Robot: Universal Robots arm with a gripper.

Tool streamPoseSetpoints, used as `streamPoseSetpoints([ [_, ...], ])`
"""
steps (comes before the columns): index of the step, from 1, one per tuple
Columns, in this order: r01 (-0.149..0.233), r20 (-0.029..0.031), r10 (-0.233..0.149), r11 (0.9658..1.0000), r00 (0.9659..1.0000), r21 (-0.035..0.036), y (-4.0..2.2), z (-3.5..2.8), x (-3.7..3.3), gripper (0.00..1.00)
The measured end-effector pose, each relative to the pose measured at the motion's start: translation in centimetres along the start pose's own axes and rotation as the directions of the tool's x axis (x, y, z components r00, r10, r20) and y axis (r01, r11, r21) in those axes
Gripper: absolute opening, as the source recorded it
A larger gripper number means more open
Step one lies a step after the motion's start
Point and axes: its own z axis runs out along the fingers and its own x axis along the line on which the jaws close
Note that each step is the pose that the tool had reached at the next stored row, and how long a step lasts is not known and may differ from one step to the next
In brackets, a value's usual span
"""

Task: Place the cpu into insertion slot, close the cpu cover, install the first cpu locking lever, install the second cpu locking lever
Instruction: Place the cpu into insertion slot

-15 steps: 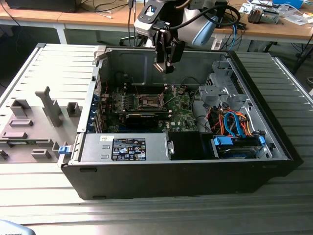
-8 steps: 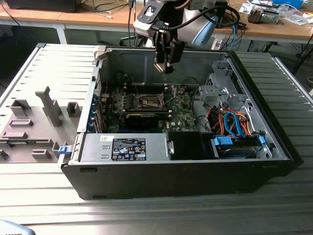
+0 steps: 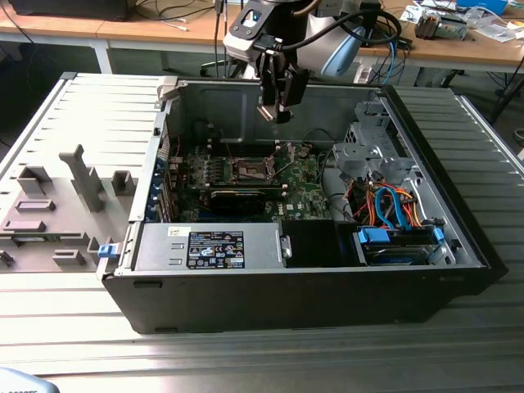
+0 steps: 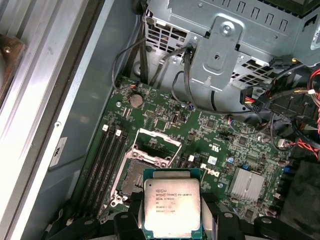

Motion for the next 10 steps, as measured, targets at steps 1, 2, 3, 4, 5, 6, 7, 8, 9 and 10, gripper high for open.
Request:
streamPoseSetpoints([
  [1, 0.0, 0.0001, 0.0, 1.0, 1.0, 0.0, 0.0, 0.0, 0.0, 0.55],
  [2, -0.001, 0.0001, 0.001, 1.0, 1.0, 0.0, 0.0, 0.0, 0.0, 0.55],
  [3, -0.001, 0.0001, 0.001, 1.0, 1.0, 0.0, 0.0, 0.01, 0.0, 0.55],
  [4, -0.001, 0.0, 0.001, 1.0, 1.0, 0.0001, 0.0, 0.01, 0.0, 0.55],
  [5, -0.002, 0.0001, 0.002, 1.0, 1.0, 0.0001, 0.0, 0.01, 0.0, 0.55],
  [6, -0.036, 0.001, 0.036, 0.9994, 0.9994, 0.0025, -0.02, 0.89, 0.06, 0.55],
  [7, -0.059, 0.0018, 0.059, 0.9982, 0.9982, 0.0041, -0.05, 1.93, 0.13, 0.55],
  [8, -0.059, 0.0017, 0.059, 0.9982, 0.9982, 0.0041, -0.05, 1.94, 0.13, 0.55],
  [9, -0.059, 0.0018, 0.059, 0.9982, 0.9982, 0.004, -0.05, 1.95, 0.13, 0.55],
  [10, -0.059, 0.0017, 0.059, 0.9982, 0.9982, 0.0041, -0.05, 1.95, 0.13, 0.55],
])
